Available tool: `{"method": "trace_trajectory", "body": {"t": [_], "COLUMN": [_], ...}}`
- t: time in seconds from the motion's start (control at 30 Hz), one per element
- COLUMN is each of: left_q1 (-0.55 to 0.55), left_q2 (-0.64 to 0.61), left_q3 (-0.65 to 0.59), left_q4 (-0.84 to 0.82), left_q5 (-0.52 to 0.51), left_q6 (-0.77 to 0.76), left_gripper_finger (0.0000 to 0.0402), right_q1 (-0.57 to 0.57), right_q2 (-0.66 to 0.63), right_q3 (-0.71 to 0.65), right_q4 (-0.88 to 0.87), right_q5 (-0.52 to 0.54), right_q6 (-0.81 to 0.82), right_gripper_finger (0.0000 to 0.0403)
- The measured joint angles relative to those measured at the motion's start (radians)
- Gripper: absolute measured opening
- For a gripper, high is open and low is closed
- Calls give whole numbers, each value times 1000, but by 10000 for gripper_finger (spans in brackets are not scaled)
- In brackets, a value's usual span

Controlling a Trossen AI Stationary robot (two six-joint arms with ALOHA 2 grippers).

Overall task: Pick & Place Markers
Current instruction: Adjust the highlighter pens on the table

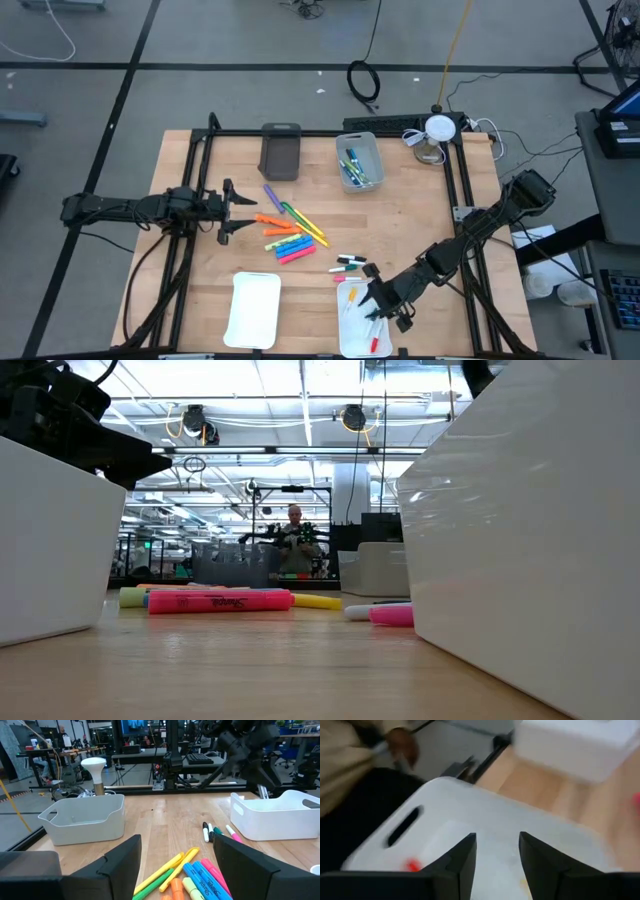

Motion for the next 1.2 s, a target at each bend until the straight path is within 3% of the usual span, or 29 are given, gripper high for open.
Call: {"method": "trace_trajectory", "body": {"t": [0.1,0.17,0.23,0.4,0.53,0.83,0.97,1.2], "left_q1": [0,0,0,0,0,0,0,0], "left_q2": [0,0,0,0,0,0,0,0], "left_q3": [0,0,0,0,0,0,0,0], "left_q4": [0,0,0,0,0,0,0,0], "left_q5": [0,0,0,0,0,0,0,0], "left_q6": [0,0,0,0,0,0,0,0], "left_gripper_finger": [251,251,251,251,251,251,251,251], "right_q1": [-14,-43,-88,-209,-288,-396,-420,-424], "right_q2": [0,-1,-1,42,147,405,437,406], "right_q3": [0,10,62,263,371,440,464,468], "right_q4": [155,249,213,-113,-370,-489,-590,-585], "right_q5": [174,217,176,133,128,-183,-208,-236], "right_q6": [-151,-259,-319,-335,-293,-275,-283,-297], "right_gripper_finger": [125,111,87,9,3,0,0,0]}}
